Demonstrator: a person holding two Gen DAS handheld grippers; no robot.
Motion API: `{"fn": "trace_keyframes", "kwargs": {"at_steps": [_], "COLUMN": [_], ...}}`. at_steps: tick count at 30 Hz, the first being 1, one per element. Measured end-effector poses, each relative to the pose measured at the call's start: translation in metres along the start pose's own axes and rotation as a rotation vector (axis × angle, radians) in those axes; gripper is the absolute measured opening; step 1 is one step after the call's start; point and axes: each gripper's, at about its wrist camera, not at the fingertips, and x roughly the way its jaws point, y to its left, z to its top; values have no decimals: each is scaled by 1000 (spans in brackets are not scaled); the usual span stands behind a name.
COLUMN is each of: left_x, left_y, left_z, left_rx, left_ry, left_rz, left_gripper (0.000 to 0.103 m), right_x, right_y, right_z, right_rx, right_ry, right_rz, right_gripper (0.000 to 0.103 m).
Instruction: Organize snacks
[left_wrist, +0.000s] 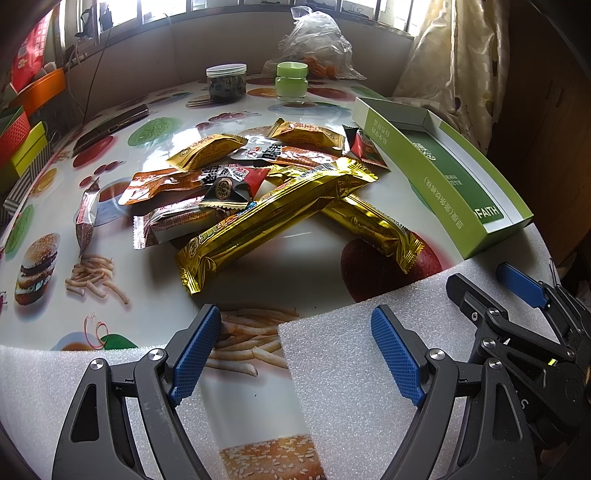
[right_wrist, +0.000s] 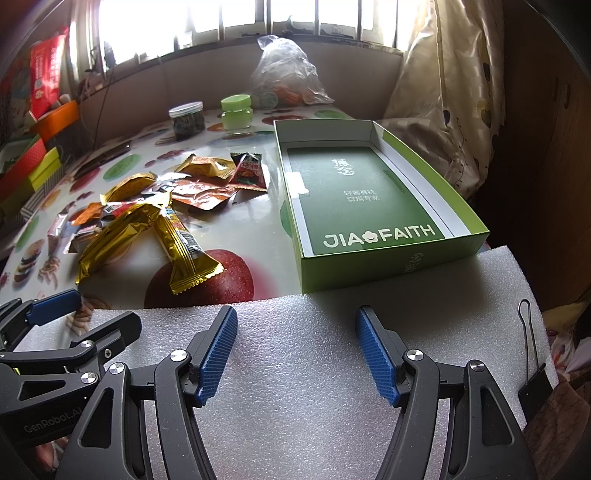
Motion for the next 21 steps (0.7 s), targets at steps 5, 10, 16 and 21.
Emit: {"fn": "trace_keyframes", "kwargs": {"at_steps": [5,10,16,21], "left_x": [0,-3,-17,-23], "left_y": [0,10,31,53], "left_z": [-1,-2,-5,5], "left_rx": [0,-1,-41,-73], "left_ry": [0,15,-24,-50], "left_rz": [0,-10,-37,-13], "left_gripper": [84,84,84,84], "right_x": [1,2,-5,-9], "right_y": [1,1,6,20], "right_z": [0,2,6,17], "right_rx": [-1,-14,-55,-121], "right_ry": [-1,11,-8,-37], "right_rz": [0,8,52,110], "right_gripper": [66,66,66,66]}}
